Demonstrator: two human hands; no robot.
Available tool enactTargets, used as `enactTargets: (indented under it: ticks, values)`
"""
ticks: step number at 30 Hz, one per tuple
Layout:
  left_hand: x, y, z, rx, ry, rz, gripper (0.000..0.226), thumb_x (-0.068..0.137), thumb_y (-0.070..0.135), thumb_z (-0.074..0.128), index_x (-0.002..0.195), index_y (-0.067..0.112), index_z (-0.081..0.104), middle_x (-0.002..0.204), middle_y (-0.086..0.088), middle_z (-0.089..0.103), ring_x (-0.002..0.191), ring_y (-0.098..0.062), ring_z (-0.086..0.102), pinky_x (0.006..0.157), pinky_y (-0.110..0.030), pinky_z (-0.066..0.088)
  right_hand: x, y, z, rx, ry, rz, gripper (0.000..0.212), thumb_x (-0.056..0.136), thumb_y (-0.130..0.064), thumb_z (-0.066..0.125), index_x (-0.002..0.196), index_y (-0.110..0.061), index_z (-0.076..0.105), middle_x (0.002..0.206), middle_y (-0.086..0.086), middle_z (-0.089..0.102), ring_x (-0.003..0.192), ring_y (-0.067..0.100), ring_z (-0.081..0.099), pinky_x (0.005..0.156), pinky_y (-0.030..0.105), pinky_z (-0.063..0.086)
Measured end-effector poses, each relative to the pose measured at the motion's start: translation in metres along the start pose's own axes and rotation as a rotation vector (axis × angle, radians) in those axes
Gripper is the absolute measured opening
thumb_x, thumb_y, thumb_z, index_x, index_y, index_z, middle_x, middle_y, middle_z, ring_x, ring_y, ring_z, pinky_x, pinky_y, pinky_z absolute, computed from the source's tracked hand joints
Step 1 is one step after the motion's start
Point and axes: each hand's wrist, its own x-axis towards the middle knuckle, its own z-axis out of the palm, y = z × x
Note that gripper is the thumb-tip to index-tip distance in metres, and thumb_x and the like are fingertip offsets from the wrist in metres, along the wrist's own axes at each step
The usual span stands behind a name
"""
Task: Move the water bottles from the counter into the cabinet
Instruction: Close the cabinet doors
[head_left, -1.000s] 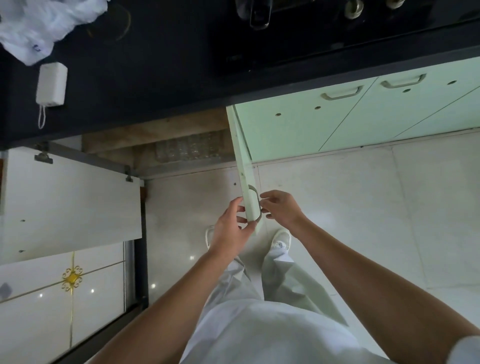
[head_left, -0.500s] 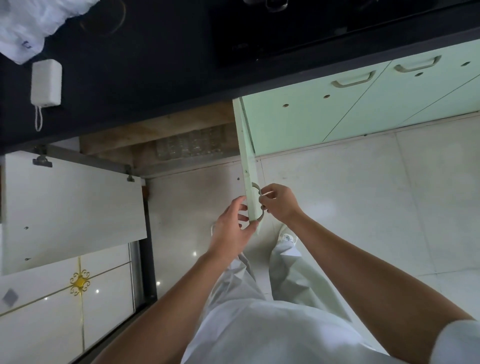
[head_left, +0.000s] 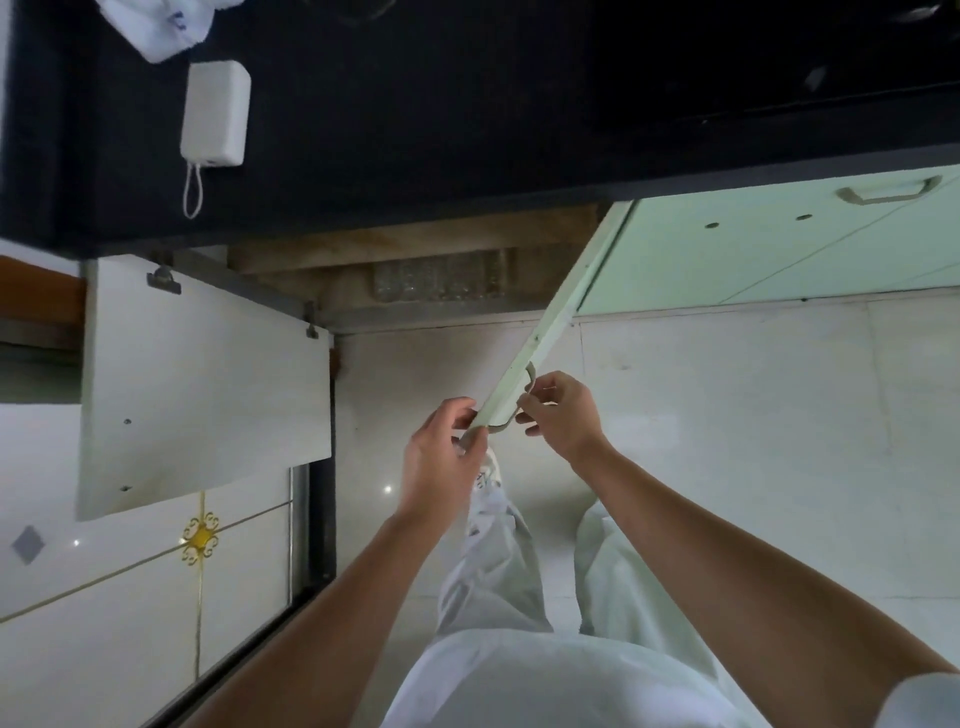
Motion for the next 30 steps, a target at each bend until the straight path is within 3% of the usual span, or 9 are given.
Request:
enactTargets:
  ticks: [7, 18, 22, 26, 30]
  values:
    - [0.062, -0.041, -0.059, 0.095, 0.09, 0.173, 0.012, 0.087, 0.021, 0.077, 0.096, 0.016, 0.071, 0.092, 0.009, 0.071, 0.08, -0.009, 0.064, 0.069, -0.029, 0.055, 0.021, -0.031, 0.064, 0.138, 0.083, 0.016, 0.017, 0.091, -0.005, 0.069, 0.103, 0.005, 0.061, 0.091, 0.017, 0.076, 0.072, 0.025, 0.075, 0.059, 0.031, 0.061]
    - [0.146, -0.068, -0.101, -0.017, 0.26, 0.197, 0.022, 0.084, 0.026, 0.082, 0.099, 0.013, 0.073, 0.094, 0.005, 0.072, 0.08, -0.012, 0.065, 0.069, -0.027, 0.055, 0.067, -0.083, 0.126, 0.21, 0.162, 0.001, 0.017, 0.094, -0.01, 0.067, 0.109, -0.002, 0.062, 0.087, 0.003, 0.077, 0.079, 0.015, 0.076, 0.063, 0.027, 0.062]
    - [0.168, -0.068, -0.101, -0.158, 0.299, 0.074, 0.033, 0.084, 0.035, 0.081, 0.108, 0.015, 0.071, 0.102, 0.007, 0.073, 0.091, -0.008, 0.068, 0.079, -0.025, 0.057, 0.083, -0.096, 0.135, 0.182, 0.191, -0.019, 0.019, 0.094, -0.013, 0.067, 0.107, -0.001, 0.063, 0.086, 0.0, 0.077, 0.076, 0.012, 0.076, 0.061, 0.025, 0.061]
    - [0.186, -0.058, -0.095, -0.366, 0.348, -0.084, 0.034, 0.083, 0.036, 0.082, 0.106, 0.014, 0.07, 0.099, 0.007, 0.075, 0.091, -0.007, 0.072, 0.083, -0.029, 0.061, 0.097, -0.109, 0.146, 0.236, 0.226, -0.023, 0.019, 0.094, -0.014, 0.067, 0.105, 0.001, 0.062, 0.086, 0.001, 0.077, 0.074, 0.013, 0.076, 0.059, 0.024, 0.06]
    - [0.202, -0.043, -0.095, -0.418, 0.373, -0.192, 0.035, 0.086, 0.037, 0.079, 0.111, 0.013, 0.071, 0.104, 0.008, 0.075, 0.097, -0.002, 0.069, 0.086, -0.02, 0.058, 0.11, -0.123, 0.149, 0.276, 0.231, -0.015, 0.017, 0.093, -0.013, 0.067, 0.102, 0.0, 0.061, 0.089, 0.006, 0.078, 0.071, 0.013, 0.075, 0.059, 0.026, 0.059]
